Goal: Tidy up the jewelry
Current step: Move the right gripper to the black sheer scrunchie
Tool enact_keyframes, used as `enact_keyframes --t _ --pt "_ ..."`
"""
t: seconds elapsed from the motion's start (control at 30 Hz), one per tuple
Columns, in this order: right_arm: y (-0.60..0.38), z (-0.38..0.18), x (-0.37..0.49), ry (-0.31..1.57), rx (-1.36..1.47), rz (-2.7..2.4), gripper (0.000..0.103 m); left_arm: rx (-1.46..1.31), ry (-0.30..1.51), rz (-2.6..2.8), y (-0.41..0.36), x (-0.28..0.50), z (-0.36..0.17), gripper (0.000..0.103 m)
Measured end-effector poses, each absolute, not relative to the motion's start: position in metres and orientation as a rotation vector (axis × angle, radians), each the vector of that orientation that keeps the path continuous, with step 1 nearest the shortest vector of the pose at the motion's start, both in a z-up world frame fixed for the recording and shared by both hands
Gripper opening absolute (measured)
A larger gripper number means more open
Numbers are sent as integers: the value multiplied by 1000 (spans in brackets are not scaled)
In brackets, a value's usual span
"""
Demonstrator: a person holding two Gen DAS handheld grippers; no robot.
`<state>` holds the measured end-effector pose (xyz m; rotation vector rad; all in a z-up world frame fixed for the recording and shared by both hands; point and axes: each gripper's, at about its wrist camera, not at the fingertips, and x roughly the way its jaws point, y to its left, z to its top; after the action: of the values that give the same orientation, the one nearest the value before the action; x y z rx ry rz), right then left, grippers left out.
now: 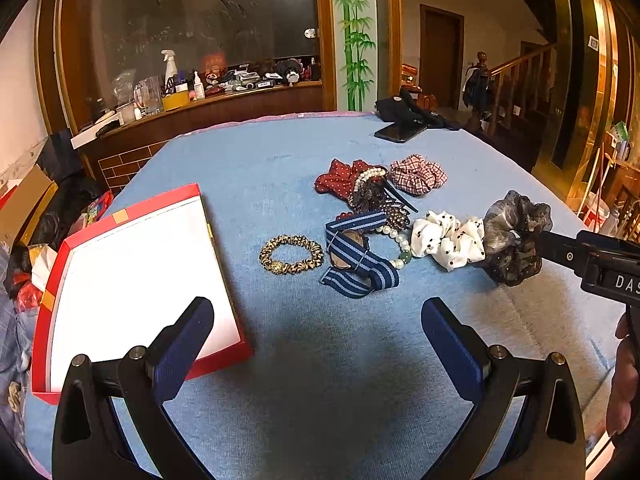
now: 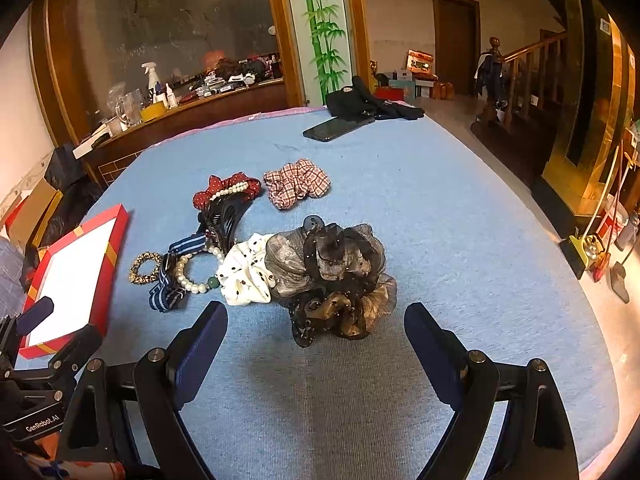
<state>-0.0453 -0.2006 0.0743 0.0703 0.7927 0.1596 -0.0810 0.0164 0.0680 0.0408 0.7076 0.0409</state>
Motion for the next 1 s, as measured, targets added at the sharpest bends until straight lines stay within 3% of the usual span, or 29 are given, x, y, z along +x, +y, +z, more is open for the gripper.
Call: enact_keyframes --t 1.0 --pt "-221 59 -10 850 177 158 93 -10 751 58 40 -67 58 103"
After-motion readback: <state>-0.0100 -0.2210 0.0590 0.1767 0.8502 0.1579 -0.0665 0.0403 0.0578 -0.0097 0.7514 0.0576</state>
